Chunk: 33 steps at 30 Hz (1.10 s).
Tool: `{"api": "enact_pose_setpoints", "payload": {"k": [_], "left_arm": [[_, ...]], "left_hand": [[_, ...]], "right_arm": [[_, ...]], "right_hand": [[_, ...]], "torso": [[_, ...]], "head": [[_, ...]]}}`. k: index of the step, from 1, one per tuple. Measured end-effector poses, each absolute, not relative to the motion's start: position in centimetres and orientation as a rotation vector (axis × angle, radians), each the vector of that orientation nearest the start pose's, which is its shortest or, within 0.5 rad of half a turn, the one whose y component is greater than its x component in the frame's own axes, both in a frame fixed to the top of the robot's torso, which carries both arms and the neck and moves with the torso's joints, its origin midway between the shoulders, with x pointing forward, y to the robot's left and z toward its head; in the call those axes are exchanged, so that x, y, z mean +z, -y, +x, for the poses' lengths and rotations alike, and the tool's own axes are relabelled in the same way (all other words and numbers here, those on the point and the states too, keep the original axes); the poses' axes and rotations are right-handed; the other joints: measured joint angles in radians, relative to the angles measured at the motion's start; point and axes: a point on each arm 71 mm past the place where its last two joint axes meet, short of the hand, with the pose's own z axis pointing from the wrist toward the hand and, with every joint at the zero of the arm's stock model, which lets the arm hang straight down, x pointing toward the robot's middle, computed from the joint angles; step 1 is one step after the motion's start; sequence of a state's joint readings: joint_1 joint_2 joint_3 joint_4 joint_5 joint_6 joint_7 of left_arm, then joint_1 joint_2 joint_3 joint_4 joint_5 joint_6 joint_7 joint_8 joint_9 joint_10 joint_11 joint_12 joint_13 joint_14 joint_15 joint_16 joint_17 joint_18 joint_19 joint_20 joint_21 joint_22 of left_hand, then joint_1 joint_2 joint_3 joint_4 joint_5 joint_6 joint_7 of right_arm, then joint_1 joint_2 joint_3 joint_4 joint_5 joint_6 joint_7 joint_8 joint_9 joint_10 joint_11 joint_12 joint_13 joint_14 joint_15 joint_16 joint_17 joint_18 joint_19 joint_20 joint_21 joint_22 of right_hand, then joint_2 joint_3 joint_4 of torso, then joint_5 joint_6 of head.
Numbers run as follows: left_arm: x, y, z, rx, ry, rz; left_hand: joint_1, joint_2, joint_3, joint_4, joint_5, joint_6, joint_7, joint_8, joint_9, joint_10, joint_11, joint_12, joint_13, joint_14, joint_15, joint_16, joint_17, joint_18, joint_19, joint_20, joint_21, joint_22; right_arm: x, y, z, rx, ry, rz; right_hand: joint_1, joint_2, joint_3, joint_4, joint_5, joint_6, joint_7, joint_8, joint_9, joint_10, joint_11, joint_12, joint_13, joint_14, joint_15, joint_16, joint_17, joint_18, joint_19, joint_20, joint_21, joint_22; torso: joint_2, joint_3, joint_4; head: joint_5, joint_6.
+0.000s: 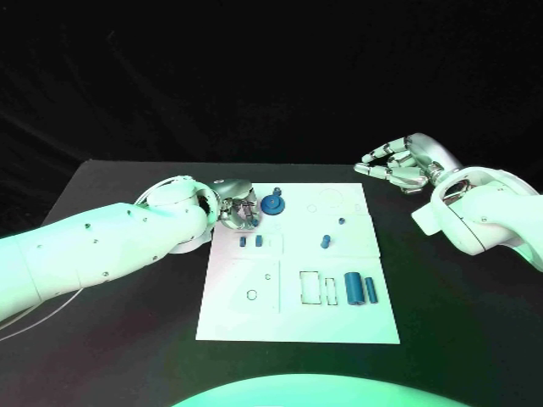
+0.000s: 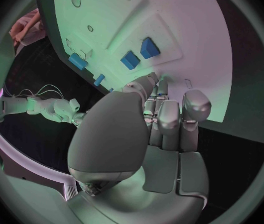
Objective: Assemble the parts on the task board
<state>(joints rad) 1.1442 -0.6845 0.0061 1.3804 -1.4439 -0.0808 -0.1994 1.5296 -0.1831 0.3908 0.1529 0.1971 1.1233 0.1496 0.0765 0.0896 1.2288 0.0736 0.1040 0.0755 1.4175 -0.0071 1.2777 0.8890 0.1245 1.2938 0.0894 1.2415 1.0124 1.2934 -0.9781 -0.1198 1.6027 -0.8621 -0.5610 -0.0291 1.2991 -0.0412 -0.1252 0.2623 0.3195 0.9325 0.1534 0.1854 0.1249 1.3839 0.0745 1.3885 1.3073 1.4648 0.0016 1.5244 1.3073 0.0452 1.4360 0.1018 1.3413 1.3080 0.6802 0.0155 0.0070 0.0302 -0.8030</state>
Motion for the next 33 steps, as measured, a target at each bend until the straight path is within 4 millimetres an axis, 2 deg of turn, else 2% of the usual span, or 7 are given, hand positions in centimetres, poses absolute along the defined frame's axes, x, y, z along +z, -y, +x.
{"api": "enact_pose_setpoints", "payload": {"k": [13,23,25,27,30,31,33], "left_arm": [[-22.23,-16.35,50.24,-0.576,-1.933,0.157],[-22.30,-16.58,50.25,-0.565,-1.939,0.151],[-22.30,-16.61,50.25,-0.564,-1.939,0.150],[-22.30,-16.65,50.25,-0.562,-1.939,0.149],[-22.29,-16.78,50.24,-0.559,-1.939,0.146],[-22.29,-16.85,50.23,-0.558,-1.939,0.145],[-22.27,-17.08,50.21,-0.554,-1.938,0.142]], "left_hand": [[-0.002,-0.002,0.000,0.000,0.000,0.000,0.000,-0.004,-0.002,0.000,0.000,-0.005,0.001,0.000,0.000,0.000,-0.004,0.000,0.000,0.000,-0.002,-0.002],[-0.020,-0.020,0.010,-0.004,0.000,-0.046,0.021,-0.011,-0.021,-0.002,0.013,-0.021,0.004,-0.009,0.009,-0.005,-0.018,0.000,-0.008,0.008,-0.014,-0.017],[-0.019,-0.019,0.010,-0.004,0.000,-0.052,0.023,-0.011,-0.023,0.000,0.015,-0.023,0.004,-0.013,0.013,-0.005,-0.020,0.000,-0.011,0.011,-0.014,-0.017],[-0.019,-0.020,0.013,-0.007,0.000,-0.069,0.024,-0.011,-0.026,0.000,0.015,-0.023,0.005,-0.013,0.013,-0.006,-0.021,0.000,-0.011,0.011,-0.014,-0.018],[-0.024,-0.024,0.017,-0.011,0.000,-0.097,0.029,-0.011,-0.027,0.002,0.017,-0.023,0.007,-0.013,0.013,-0.006,-0.023,0.000,-0.014,0.014,-0.014,-0.022],[-0.024,-0.024,0.017,-0.011,0.000,-0.098,0.030,-0.011,-0.027,0.003,0.018,-0.027,0.007,-0.015,0.015,-0.006,-0.023,0.000,-0.014,0.014,-0.016,-0.024],[-0.024,-0.024,0.017,-0.011,0.000,-0.099,0.029,-0.011,-0.027,0.000,0.021,-0.027,0.007,-0.016,0.016,-0.007,-0.027,0.000,-0.014,0.014,-0.019,-0.027]], "right_arm": [[-15.75,26.01,48.03,0.811,-1.545,0.475],[-15.76,26.05,48.04,0.810,-1.545,0.476],[-15.76,26.06,48.05,0.809,-1.545,0.476],[-15.77,26.08,48.07,0.809,-1.546,0.476],[-15.81,26.12,48.11,0.806,-1.549,0.477],[-15.84,26.13,48.13,0.805,-1.551,0.477],[-15.90,26.17,48.19,0.801,-1.559,0.472]], "right_hand": [[0.000,0.000,0.000,0.000,0.000,0.000,0.000,0.000,0.000,0.000,0.000,0.000,0.000,0.000,0.000,0.000,0.000,0.000,0.000,0.000,0.000,0.000],[0.005,0.005,-0.007,-0.001,0.004,0.000,0.000,0.004,-0.001,-0.012,-0.007,-0.011,0.000,0.000,0.000,0.000,0.000,0.000,-0.004,-0.004,-0.009,0.000],[0.006,0.006,-0.009,-0.003,0.004,0.000,0.000,0.004,-0.002,-0.046,-0.006,-0.043,-0.014,0.000,0.000,-0.003,0.000,0.010,-0.006,-0.001,-0.017,0.000],[0.016,0.016,-0.019,-0.002,0.004,-0.001,-0.001,0.004,-0.004,-0.106,-0.007,-0.109,-0.081,0.000,0.000,-0.009,0.000,0.016,-0.015,-0.004,-0.029,0.000],[0.036,0.036,-0.025,-0.006,-0.010,-0.013,-0.009,0.012,-0.007,-0.269,-0.005,-0.338,-0.316,0.004,-0.004,-0.046,0.001,0.016,-0.027,-0.006,-0.058,0.000],[0.051,0.041,-0.026,-0.006,-0.016,-0.011,-0.010,0.012,-0.008,-0.333,-0.011,-0.421,-0.396,0.003,-0.004,-0.057,0.001,0.016,-0.031,-0.009,-0.066,0.000],[0.099,0.051,-0.009,-0.022,-0.029,-0.011,-0.010,0.016,-0.009,-0.391,-0.012,-0.542,-0.496,-0.002,-0.009,-0.072,0.001,0.016,-0.031,-0.009,-0.076,0.000]], "torso": [[0.000,0.0000,0.0002],[0.000,-0.0006,0.0011],[0.000,-0.0006,0.0011],[0.000,-0.0007,0.0011],[0.000,-0.0009,0.0011],[0.000,-0.0009,0.0011],[0.000,-0.0010,0.0011]], "head": [[-0.001,0.000],[-0.002,0.001],[-0.002,0.001],[-0.002,0.001],[-0.001,0.001],[-0.001,0.001],[-0.001,0.001]]}}
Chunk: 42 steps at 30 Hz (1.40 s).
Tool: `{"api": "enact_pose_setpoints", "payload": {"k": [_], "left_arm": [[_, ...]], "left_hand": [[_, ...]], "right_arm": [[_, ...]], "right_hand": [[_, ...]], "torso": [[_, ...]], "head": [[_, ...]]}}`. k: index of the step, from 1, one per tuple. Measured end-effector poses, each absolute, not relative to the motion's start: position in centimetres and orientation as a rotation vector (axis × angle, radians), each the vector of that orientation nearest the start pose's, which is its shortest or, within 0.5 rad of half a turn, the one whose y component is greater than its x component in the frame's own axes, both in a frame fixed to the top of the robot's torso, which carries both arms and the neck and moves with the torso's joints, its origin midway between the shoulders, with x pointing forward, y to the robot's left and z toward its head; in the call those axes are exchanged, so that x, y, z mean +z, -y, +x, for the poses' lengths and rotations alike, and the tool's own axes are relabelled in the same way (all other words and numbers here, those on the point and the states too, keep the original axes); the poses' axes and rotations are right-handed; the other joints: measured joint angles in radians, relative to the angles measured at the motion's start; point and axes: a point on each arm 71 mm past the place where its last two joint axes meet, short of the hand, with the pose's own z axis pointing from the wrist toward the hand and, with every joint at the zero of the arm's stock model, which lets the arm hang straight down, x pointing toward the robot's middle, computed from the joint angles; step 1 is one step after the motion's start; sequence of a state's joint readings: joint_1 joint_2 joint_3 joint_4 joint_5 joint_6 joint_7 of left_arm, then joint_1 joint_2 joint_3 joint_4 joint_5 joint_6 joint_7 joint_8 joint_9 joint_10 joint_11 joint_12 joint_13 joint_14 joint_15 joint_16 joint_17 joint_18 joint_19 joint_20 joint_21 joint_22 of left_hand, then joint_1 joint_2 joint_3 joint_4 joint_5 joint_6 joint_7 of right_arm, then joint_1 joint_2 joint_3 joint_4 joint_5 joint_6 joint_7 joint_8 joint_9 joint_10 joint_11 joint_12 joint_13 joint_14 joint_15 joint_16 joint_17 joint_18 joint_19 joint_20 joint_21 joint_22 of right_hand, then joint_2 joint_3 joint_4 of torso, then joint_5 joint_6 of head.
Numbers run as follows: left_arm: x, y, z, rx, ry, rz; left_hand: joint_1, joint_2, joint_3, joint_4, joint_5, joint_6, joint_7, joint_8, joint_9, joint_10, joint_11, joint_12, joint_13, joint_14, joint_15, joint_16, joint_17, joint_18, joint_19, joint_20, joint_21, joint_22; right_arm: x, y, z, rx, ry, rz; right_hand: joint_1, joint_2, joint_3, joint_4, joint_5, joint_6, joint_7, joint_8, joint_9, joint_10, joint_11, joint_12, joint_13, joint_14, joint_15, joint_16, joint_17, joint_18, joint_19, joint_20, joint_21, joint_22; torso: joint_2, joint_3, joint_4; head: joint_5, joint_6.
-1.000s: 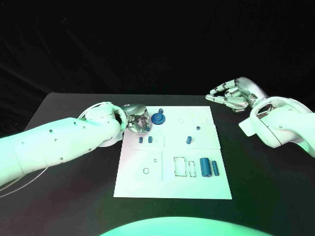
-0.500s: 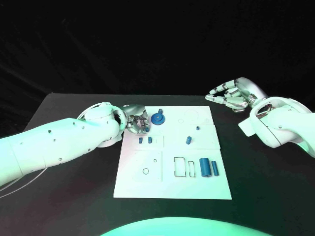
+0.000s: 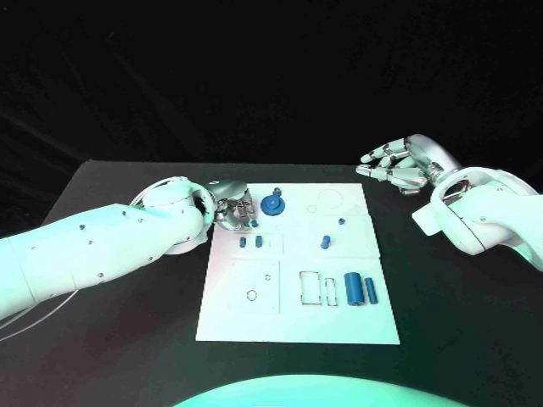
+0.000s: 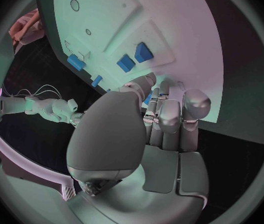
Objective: Assemble the parts on the task board
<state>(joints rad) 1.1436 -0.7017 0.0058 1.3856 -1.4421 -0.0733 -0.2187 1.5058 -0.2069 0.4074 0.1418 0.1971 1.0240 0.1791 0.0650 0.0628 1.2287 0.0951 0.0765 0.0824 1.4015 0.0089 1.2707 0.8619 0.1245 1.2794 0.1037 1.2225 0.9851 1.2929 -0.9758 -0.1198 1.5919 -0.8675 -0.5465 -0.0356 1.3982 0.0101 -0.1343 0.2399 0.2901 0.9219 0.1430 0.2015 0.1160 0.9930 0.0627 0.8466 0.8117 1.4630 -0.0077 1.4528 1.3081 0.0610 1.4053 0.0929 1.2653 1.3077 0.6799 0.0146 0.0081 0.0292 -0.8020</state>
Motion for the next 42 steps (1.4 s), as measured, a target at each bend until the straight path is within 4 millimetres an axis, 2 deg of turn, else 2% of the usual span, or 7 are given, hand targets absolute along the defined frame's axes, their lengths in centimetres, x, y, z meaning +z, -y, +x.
{"api": "enact_pose_setpoints", "payload": {"k": [2,6,9,13,25,28,42], "left_arm": [[-22.2,-17.4,50.1,-0.552,-1.936,0.139],[-21.8,-18.3,49.7,-0.555,-1.918,0.123],[-21.3,-19.2,49.5,-0.567,-1.893,0.093],[-20.3,-20.8,49.4,-0.616,-1.859,-0.008],[-18.6,-23.9,48.2,-0.998,-1.765,-0.569],[-18.4,-24.0,47.9,-1.088,-1.737,-0.694],[-18.0,-24.4,47.2,-1.312,-1.619,-1.046]], "left_hand": [[0.000,0.000,0.000,0.000,0.000,-0.004,-0.001,0.000,0.000,-0.001,0.001,-0.004,0.000,-0.003,0.003,-0.011,-0.014,0.000,-0.009,0.003,-0.011,-0.013],[-0.008,-0.008,0.003,0.003,0.000,0.015,-0.015,0.012,0.006,-0.012,0.000,-0.007,0.000,-0.019,0.004,-0.036,-0.066,0.000,-0.033,0.000,-0.038,-0.052],[-0.019,-0.019,0.003,0.003,0.000,0.026,-0.013,0.015,0.007,-0.054,0.004,-0.007,-0.006,-0.087,0.010,-0.141,-0.238,0.039,-0.123,0.001,-0.149,-0.204],[-0.023,-0.017,-0.001,0.006,0.000,0.026,-0.013,0.015,0.005,-0.089,0.014,-0.007,-0.011,-0.160,0.013,-0.264,-0.401,0.055,-0.199,0.005,-0.272,-0.344],[-0.008,0.001,0.003,-0.014,0.000,0.018,0.003,0.021,0.005,-0.100,0.024,0.034,-0.008,-0.204,0.021,-0.345,-0.457,0.055,-0.215,0.010,-0.346,-0.395],[-0.016,0.008,0.001,-0.016,0.000,0.018,0.003,0.024,0.005,-0.087,0.016,0.049,-0.004,-0.204,0.021,-0.349,-0.461,0.055,-0.215,0.010,-0.354,-0.401],[-0.021,0.014,-0.003,-0.020,0.000,0.025,0.003,0.031,0.005,-0.077,0.012,0.059,-0.003,-0.207,0.018,-0.357,-0.467,0.055,-0.215,0.010,-0.361,-0.409]], "right_arm": [[-16.0,26.2,48.3,0.794,-1.573,0.460],[-16.3,25.9,48.4,0.764,-1.619,0.382],[-16.8,25.3,48.3,0.732,-1.660,0.282],[-17.4,24.2,48.1,0.673,-1.703,0.118],[-19.6,21.0,46.9,0.501,-1.730,-0.261],[-19.9,20.4,46.8,0.480,-1.724,-0.306],[-20.8,19.1,46.9,0.409,-1.723,-0.392]], "right_hand": [[0.061,0.007,0.024,-0.024,-0.015,0.006,0.006,0.000,-0.004,-0.018,0.002,-0.141,-0.111,0.000,0.000,-0.008,0.000,0.000,0.000,0.000,-0.001,-0.001],[0.149,-0.009,0.080,-0.054,-0.026,0.051,0.012,0.000,-0.009,-0.008,0.008,-0.367,-0.304,0.000,0.000,-0.008,0.000,0.000,0.000,0.000,-0.001,0.000],[0.180,-0.027,0.114,-0.066,-0.029,0.076,-0.001,-0.005,-0.015,0.034,0.004,-0.458,-0.396,0.000,0.000,-0.008,0.000,0.000,0.008,0.000,0.006,0.000],[0.196,-0.044,0.159,-0.071,-0.029,0.105,-0.008,-0.020,-0.024,0.080,0.002,-0.525,-0.475,0.000,0.000,-0.008,0.000,0.000,0.012,-0.004,0.013,0.000],[0.172,-0.080,0.238,-0.055,-0.047,0.129,0.003,-0.050,-0.038,0.117,0.015,-0.613,-0.575,0.000,0.000,-0.008,0.000,0.000,0.030,0.004,0.042,0.000],[0.171,-0.092,0.268,-0.053,-0.076,0.131,0.005,-0.058,-0.041,0.124,0.017,-0.629,-0.594,0.000,0.000,-0.008,0.000,0.000,0.036,0.007,0.051,0.000],[0.147,-0.116,0.298,-0.045,-0.081,0.132,0.007,-0.070,-0.044,0.132,0.017,-0.646,-0.620,0.004,0.004,-0.008,0.000,0.000,0.047,0.011,0.073,0.000]], "torso": [[0.000,0.0000,0.0000],[-0.001,0.0000,-0.0004],[-0.001,0.0000,-0.0003],[-0.002,0.0007,0.0000],[0.000,0.0000,0.0007],[0.000,-0.0001,0.0006],[0.000,-0.0009,0.0011]], "head": [[-0.001,0.002],[-0.011,0.006],[-0.019,0.010],[-0.027,0.012],[-0.036,0.016],[-0.039,0.015],[-0.044,0.012]]}}
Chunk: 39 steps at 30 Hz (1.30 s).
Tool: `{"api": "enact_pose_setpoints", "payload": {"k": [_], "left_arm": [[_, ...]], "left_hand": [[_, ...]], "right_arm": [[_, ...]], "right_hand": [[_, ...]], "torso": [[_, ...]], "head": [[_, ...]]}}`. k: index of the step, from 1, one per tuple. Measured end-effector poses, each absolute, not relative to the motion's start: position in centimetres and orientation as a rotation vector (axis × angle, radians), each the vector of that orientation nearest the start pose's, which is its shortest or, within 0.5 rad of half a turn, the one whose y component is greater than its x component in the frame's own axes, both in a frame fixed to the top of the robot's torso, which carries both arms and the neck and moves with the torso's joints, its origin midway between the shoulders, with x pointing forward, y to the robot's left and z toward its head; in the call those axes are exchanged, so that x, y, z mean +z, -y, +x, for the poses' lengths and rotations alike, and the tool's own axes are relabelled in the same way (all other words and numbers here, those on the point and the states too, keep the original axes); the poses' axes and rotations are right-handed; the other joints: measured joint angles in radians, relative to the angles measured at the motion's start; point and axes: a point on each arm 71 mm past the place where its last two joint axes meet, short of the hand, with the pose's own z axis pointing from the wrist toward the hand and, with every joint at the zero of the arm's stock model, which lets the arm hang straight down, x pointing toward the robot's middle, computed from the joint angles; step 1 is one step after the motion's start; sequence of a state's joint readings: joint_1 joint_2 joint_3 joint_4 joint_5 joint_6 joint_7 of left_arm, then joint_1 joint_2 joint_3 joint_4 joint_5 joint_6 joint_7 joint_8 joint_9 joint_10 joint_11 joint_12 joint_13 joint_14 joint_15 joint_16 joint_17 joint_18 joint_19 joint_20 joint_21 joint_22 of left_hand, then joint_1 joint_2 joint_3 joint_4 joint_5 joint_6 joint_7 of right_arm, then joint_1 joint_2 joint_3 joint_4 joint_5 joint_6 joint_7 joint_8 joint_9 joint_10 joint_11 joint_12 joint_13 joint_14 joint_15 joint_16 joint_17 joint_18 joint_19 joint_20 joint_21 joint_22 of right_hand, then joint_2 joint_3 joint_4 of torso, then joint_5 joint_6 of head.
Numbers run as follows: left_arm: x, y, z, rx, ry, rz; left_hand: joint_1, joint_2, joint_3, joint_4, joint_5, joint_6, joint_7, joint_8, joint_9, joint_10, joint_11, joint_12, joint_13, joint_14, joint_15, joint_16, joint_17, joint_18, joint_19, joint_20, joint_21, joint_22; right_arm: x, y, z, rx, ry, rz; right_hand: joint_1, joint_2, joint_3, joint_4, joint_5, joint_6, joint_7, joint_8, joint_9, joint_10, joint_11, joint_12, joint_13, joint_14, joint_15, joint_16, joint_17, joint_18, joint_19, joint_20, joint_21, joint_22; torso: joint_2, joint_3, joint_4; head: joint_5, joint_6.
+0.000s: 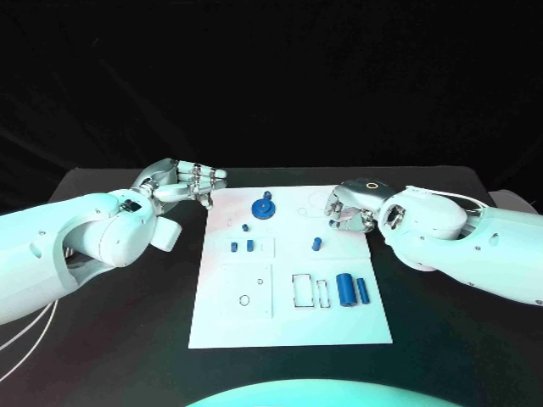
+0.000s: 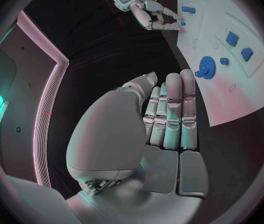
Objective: Assemble the parts on the task board
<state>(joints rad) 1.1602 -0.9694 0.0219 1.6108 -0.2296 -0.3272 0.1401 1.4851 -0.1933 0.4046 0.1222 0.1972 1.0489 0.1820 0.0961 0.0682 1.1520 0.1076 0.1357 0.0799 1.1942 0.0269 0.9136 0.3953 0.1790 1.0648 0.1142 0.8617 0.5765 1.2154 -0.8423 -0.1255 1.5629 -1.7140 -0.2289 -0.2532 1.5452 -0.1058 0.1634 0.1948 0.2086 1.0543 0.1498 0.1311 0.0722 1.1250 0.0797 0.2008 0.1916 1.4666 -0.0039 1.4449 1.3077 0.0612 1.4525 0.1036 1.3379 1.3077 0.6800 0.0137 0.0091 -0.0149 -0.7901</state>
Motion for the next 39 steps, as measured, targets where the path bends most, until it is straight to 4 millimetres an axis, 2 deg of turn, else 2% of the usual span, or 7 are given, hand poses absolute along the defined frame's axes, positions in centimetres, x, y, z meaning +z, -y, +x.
{"api": "enact_pose_setpoints", "payload": {"k": [14,16,26,39], "left_arm": [[-17.9,-24.7,47.2,-1.342,-1.587,-1.099],[-17.9,-24.7,47.2,-1.344,-1.586,-1.103],[-17.9,-24.7,47.1,-1.347,-1.585,-1.111],[-17.9,-24.8,47.1,-1.345,-1.587,-1.115]], "left_hand": [[0.000,0.000,0.000,0.000,0.000,0.000,0.000,0.000,0.000,0.000,0.000,0.004,0.000,0.000,0.000,0.000,-0.002,0.000,0.000,0.000,-0.006,-0.002],[0.000,0.000,0.000,0.000,0.000,0.000,0.000,0.000,0.000,0.000,0.000,0.004,0.000,0.000,0.000,-0.004,-0.003,0.000,0.000,0.000,-0.006,-0.002],[0.000,0.000,-0.003,-0.003,0.000,0.000,0.000,0.000,0.000,0.000,0.000,0.004,0.000,0.000,0.000,-0.004,-0.005,0.000,0.000,0.000,-0.010,-0.006],[0.000,0.000,-0.006,-0.005,0.000,-0.004,0.004,0.000,0.000,-0.004,0.004,0.004,0.000,0.000,0.000,-0.008,-0.008,0.000,0.000,0.000,-0.014,-0.008]], "right_arm": [[-21.5,19.0,47.3,0.368,-1.728,-0.411],[-21.7,18.9,47.3,0.367,-1.732,-0.413],[-22.3,18.6,47.3,0.366,-1.741,-0.419],[-22.4,18.4,47.5,0.363,-1.743,-0.425]], "right_hand": [[-0.009,-0.009,0.039,0.001,0.000,0.004,0.004,-0.004,0.000,0.000,0.000,-0.013,-0.015,0.000,0.000,0.000,0.000,0.000,0.000,0.000,0.004,0.000],[-0.009,-0.009,0.049,0.001,0.000,0.007,0.000,-0.004,0.000,0.004,0.004,-0.013,-0.018,0.000,0.000,0.000,0.000,0.000,0.000,0.000,0.004,0.000],[-0.009,-0.009,0.107,-0.009,0.006,0.037,-0.008,-0.004,0.005,0.036,-0.007,-0.013,-0.027,0.000,0.000,0.004,0.000,0.000,0.011,-0.004,0.024,0.000],[-0.029,-0.018,0.199,-0.047,-0.002,0.075,-0.018,-0.004,0.015,0.061,-0.014,-0.023,-0.039,-0.002,-0.002,0.008,0.000,0.000,0.014,-0.007,0.043,0.000]], "torso": [[0.000,0.0015,-0.0005],[0.000,0.0018,-0.0006],[0.000,0.0021,-0.0013],[-0.001,0.0015,-0.0011]], "head": [[0.000,-0.005],[0.001,-0.005],[0.002,-0.010],[0.003,-0.013]]}}
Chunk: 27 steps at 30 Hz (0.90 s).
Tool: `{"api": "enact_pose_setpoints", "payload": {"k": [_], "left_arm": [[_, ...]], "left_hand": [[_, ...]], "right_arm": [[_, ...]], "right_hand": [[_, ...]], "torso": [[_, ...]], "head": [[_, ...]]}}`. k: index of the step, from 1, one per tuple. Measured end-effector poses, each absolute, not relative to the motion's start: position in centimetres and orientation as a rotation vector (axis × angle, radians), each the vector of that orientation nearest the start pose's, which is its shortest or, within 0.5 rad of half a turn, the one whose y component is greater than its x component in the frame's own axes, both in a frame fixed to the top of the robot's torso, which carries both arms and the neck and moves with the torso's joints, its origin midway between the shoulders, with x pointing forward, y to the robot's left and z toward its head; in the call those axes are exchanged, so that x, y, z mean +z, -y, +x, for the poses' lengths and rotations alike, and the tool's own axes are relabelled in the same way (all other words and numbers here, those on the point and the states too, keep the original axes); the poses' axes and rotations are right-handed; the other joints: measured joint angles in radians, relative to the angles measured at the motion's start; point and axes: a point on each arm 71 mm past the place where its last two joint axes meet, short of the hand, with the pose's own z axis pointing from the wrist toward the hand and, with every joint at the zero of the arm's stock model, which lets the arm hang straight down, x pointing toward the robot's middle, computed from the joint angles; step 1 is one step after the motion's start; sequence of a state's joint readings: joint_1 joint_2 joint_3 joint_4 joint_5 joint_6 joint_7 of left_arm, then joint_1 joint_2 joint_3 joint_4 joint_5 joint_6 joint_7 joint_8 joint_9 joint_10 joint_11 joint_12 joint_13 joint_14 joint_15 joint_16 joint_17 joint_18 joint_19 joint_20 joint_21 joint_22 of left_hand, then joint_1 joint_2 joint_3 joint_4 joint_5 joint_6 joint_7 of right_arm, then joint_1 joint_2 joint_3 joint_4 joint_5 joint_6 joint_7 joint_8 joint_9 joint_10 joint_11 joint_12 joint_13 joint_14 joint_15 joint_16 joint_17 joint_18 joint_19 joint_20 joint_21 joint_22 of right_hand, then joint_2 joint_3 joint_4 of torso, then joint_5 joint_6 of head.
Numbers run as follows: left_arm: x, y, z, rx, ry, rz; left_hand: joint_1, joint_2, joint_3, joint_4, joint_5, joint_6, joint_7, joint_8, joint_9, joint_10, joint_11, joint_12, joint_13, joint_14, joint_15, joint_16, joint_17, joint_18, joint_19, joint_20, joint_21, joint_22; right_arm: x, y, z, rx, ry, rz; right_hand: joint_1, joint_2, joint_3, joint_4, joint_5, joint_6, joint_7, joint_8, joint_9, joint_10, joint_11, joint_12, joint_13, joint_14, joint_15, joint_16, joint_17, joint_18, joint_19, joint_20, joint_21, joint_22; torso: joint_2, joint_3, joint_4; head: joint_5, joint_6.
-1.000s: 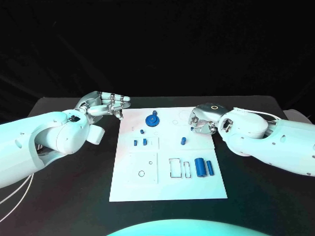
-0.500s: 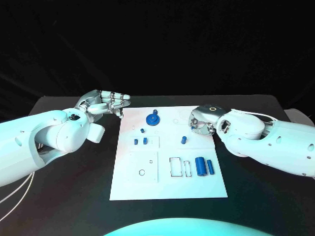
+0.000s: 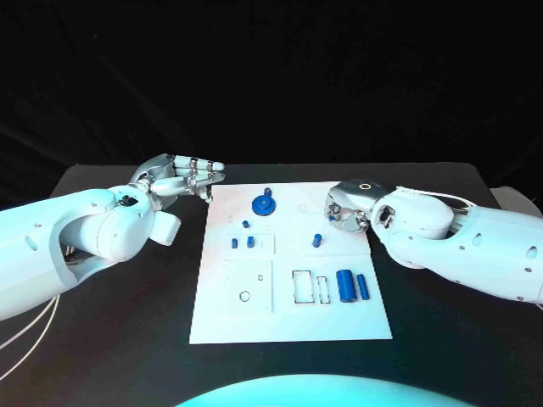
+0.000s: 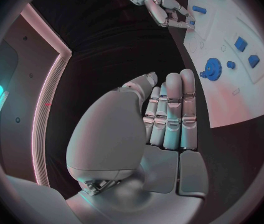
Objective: Assemble the parts on the task board
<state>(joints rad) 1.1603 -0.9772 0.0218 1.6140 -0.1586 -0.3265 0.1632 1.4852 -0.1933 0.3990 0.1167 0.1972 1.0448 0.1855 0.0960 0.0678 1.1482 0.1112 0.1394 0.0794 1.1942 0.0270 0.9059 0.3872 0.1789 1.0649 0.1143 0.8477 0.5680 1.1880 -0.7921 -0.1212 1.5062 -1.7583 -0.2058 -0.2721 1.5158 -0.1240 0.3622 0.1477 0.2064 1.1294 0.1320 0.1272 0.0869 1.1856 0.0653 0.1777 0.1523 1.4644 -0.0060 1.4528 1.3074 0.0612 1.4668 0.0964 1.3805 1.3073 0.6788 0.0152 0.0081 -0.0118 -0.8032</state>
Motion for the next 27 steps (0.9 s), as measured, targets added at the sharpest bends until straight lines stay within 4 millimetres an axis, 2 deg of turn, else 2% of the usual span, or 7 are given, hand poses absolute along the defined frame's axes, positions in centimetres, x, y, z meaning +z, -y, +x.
{"api": "enact_pose_setpoints", "payload": {"k": [5,11,19,27], "left_arm": [[-17.95,-24.78,47.13,-1.343,-1.589,-1.116],[-17.99,-24.81,47.14,-1.340,-1.593,-1.119],[-18.06,-24.81,47.16,-1.336,-1.599,-1.123],[-18.12,-24.77,47.19,-1.334,-1.605,-1.125]], "left_hand": [[0.000,0.000,0.003,-0.003,0.000,-0.002,0.002,0.000,0.000,-0.004,0.004,0.000,0.000,0.000,0.000,0.000,-0.001,0.000,0.000,0.000,0.000,-0.001],[0.000,0.000,0.003,-0.008,0.000,-0.004,0.004,0.000,0.000,-0.009,0.004,0.000,-0.001,0.000,0.000,-0.004,-0.002,0.000,0.000,0.000,-0.004,-0.002],[0.000,0.000,0.003,-0.008,0.000,-0.008,0.007,0.000,0.000,-0.011,0.003,0.004,-0.002,-0.005,-0.002,-0.004,-0.004,0.000,0.000,0.000,-0.004,-0.003],[0.000,0.000,0.003,-0.014,0.000,-0.010,0.009,0.000,0.000,-0.014,0.007,0.004,-0.002,-0.005,-0.002,-0.008,-0.005,-0.001,0.000,0.000,-0.004,-0.004]], "right_arm": [[-22.46,18.29,47.40,0.360,-1.741,-0.428],[-22.52,18.40,47.15,0.362,-1.733,-0.424],[-22.47,18.72,46.91,0.369,-1.718,-0.413],[-21.58,18.90,46.75,0.386,-1.683,-0.400]], "right_hand": [[-0.011,0.010,0.033,-0.019,-0.006,0.000,0.000,0.000,0.002,0.008,0.000,-0.008,-0.007,-0.002,-0.002,0.002,0.000,0.000,0.000,0.000,0.004,0.000],[-0.016,0.008,0.070,-0.043,-0.010,0.003,0.003,0.000,0.003,0.010,0.001,-0.022,-0.015,-0.002,-0.002,0.004,0.000,0.000,0.000,0.000,0.004,0.001],[-0.026,0.005,0.084,-0.051,-0.010,0.003,0.003,-0.004,0.003,0.010,0.001,-0.027,-0.017,-0.002,-0.002,0.004,0.000,0.000,0.000,0.000,0.008,0.001],[-0.042,0.000,0.094,-0.061,-0.005,0.003,0.003,-0.005,0.004,0.009,0.002,-0.027,-0.016,-0.002,-0.002,0.004,0.000,0.000,0.000,0.000,0.014,0.001]], "torso": [[0.000,-0.0002,0.0000],[-0.001,-0.0002,0.0000],[-0.001,-0.0003,0.0000],[-0.001,-0.0003,-0.0004]], "head": [[-0.001,-0.001],[-0.002,-0.001],[-0.002,0.003],[-0.004,0.008]]}}
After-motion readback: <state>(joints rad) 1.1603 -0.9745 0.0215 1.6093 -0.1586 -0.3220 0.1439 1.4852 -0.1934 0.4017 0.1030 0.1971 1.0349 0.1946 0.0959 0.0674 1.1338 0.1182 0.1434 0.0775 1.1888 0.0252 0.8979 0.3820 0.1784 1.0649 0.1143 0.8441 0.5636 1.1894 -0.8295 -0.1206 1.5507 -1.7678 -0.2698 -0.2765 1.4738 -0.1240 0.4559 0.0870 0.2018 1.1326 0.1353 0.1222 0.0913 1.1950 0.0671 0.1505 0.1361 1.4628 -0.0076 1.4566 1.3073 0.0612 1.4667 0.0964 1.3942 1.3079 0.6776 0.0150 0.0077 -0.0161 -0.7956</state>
